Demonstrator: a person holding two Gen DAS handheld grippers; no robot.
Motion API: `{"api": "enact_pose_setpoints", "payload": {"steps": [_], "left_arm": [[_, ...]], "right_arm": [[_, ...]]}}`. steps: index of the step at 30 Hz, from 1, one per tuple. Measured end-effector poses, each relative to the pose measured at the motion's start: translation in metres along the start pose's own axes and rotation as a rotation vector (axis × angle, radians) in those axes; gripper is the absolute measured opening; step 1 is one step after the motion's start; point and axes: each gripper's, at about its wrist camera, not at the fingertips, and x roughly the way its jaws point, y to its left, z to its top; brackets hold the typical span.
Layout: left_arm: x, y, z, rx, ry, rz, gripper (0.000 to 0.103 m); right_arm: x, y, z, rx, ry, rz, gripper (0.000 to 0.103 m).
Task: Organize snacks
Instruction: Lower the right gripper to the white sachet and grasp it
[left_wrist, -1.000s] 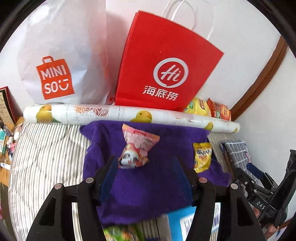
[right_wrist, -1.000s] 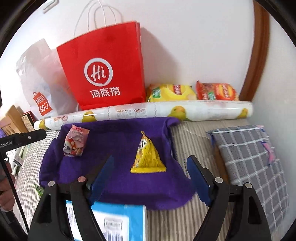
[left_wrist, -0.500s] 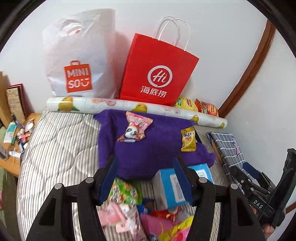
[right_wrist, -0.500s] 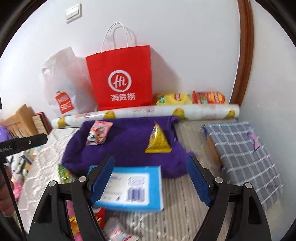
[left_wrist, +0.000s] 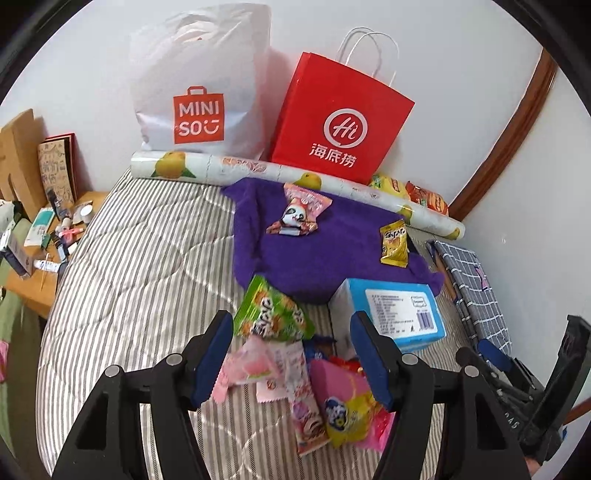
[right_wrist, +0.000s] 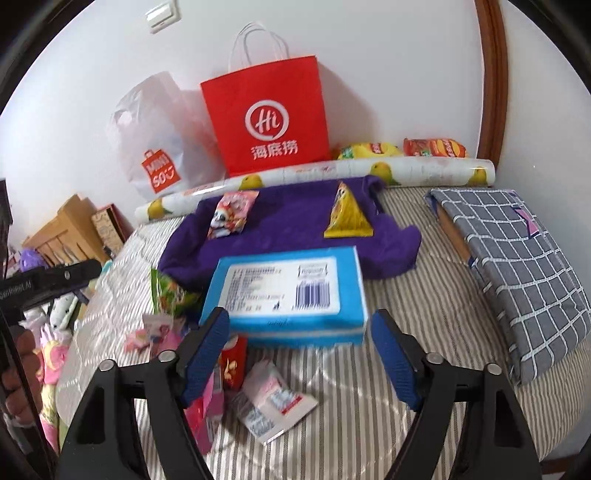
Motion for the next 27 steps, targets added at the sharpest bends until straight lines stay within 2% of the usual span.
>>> {"api": "enact_pose_setpoints", "payload": {"steps": [3, 9, 15, 21, 24, 27], "left_arm": [[-0.003, 0.003, -0.006, -0.003, -0.007, -0.001, 0.067], [0.003, 0.007, -0.016, -0.011, 0.013, 0.0, 0.067], [0.011, 0.007, -0.024, -0.007, 0.028, 0.018, 0.067], [0.015, 0.004, -0.028, 0.015, 0.037, 0.039, 0.067], [0.015, 0.005, -0.028, 0.025, 0.039, 0.041, 0.067], [0.016, 0.009, -0.026, 0.016, 0.043, 0.058, 0.067]], "right_arm": [[0.002, 0.003, -0.013, -0.013, 0.02, -0.014, 0.07], [0.013, 0.006, -0.04, -0.066, 0.048, -0.017, 0.07], [0.022, 0.019, -0.062, -0.208, 0.084, 0.006, 0.07], [0.038, 0.03, -0.074, -0.353, 0.129, 0.005, 0.075], [0.045, 0.029, -0.077, -0.378, 0.142, 0.012, 0.076], [0.05, 0.027, -0.075, -0.386, 0.143, 0.045, 0.083]]}}
